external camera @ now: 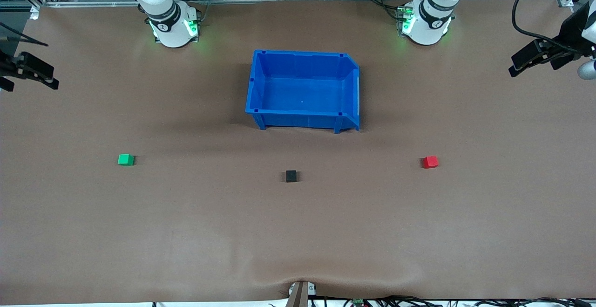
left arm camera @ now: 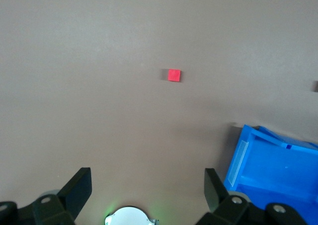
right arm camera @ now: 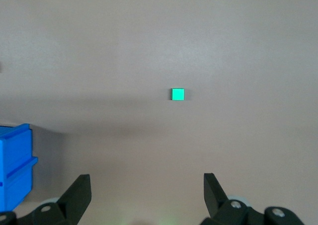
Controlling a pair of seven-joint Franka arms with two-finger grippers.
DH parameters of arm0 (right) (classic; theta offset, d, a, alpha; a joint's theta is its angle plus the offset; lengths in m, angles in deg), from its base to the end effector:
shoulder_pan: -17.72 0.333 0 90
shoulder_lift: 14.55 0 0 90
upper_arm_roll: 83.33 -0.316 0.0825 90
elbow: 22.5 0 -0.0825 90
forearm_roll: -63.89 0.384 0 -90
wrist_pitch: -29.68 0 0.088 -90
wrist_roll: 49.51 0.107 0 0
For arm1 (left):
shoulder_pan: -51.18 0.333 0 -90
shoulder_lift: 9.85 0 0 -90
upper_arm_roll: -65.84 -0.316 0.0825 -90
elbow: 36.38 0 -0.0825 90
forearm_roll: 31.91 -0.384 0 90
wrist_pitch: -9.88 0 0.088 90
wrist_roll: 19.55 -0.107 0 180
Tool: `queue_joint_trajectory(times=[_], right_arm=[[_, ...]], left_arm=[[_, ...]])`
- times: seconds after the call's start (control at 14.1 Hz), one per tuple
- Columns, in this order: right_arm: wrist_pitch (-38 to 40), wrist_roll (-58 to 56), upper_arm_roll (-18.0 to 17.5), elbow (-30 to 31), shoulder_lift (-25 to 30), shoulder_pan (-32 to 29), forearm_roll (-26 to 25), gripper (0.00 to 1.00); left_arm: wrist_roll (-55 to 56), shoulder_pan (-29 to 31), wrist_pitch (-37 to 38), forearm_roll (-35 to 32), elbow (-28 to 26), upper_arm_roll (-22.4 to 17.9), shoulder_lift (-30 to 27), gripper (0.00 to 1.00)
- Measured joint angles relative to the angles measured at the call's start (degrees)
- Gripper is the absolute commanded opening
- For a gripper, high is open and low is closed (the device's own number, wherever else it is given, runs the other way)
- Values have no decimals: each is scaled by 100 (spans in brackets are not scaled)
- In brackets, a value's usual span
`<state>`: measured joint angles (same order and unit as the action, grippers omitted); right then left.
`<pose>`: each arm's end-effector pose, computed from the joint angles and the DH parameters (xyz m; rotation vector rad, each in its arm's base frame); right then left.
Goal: Attach green and red cubes to black cube
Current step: 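Move the right gripper down toward the green cube, then close the right gripper on the green cube and lift it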
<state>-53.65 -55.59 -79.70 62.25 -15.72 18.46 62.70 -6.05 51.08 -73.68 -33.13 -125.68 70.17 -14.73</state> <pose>0.5484 -0.0297 0.6460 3.1212 0.0838 -0.0730 0.5144 -0.0394 0.6659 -3.1019 -0.2500 0.0167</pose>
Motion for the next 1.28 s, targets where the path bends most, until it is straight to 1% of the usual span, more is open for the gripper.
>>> queue_joint_trajectory(times=[0.14, 0.36, 0.64, 0.78, 1.07, 1.28], right_arm=[[-370, -1, -5, 12, -181, -3, 0, 100], [-823, 3, -19, 44, -795, -29, -8, 100], [-869, -19, -13, 48, -1580, -384, -1, 100], [-898, -19, -14, 54, -1985, -419, -1, 100], [-1309, -17, -11, 43, -2895, -479, -2, 100], [-1397, -17, -11, 40, -3357, -564, 2, 100]], left_arm=[[-1, -7, 19, 0, 4, 6, 0, 100], [-1, 12, 24, 0, 32, -11, 2, 100], [-2, 53, 107, 0, 76, -50, -9, 100], [-3, 51, 147, 0, 79, -41, -21, 100], [-4, 25, 189, 0, 86, -8, -67, 100], [-4, -6, 189, 0, 86, 40, -68, 100]])
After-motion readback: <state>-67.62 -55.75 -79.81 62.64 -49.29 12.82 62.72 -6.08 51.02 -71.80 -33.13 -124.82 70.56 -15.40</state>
